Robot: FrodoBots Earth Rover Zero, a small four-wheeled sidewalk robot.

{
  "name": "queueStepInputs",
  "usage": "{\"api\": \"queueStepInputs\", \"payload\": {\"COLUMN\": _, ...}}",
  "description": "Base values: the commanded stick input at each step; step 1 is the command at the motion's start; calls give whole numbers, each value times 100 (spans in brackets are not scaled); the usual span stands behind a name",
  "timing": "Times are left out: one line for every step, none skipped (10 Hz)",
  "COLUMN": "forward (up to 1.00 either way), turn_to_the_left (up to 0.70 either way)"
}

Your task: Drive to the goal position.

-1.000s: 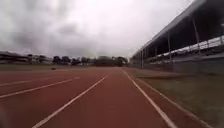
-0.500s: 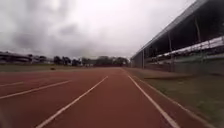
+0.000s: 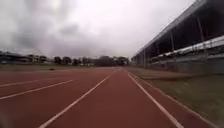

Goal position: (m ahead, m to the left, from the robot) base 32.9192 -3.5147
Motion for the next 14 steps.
{"api": "queueStepInputs", "payload": {"forward": 70, "turn_to_the_left": 0}}
{"api": "queueStepInputs", "payload": {"forward": 70, "turn_to_the_left": 0}}
{"api": "queueStepInputs", "payload": {"forward": 70, "turn_to_the_left": 0}}
{"api": "queueStepInputs", "payload": {"forward": 70, "turn_to_the_left": 0}}
{"api": "queueStepInputs", "payload": {"forward": 70, "turn_to_the_left": 0}}
{"api": "queueStepInputs", "payload": {"forward": 70, "turn_to_the_left": 0}}
{"api": "queueStepInputs", "payload": {"forward": 70, "turn_to_the_left": 0}}
{"api": "queueStepInputs", "payload": {"forward": 70, "turn_to_the_left": 0}}
{"api": "queueStepInputs", "payload": {"forward": 70, "turn_to_the_left": 0}}
{"api": "queueStepInputs", "payload": {"forward": 70, "turn_to_the_left": 0}}
{"api": "queueStepInputs", "payload": {"forward": 70, "turn_to_the_left": 0}}
{"api": "queueStepInputs", "payload": {"forward": 70, "turn_to_the_left": 0}}
{"api": "queueStepInputs", "payload": {"forward": 70, "turn_to_the_left": 0}}
{"api": "queueStepInputs", "payload": {"forward": 70, "turn_to_the_left": 0}}
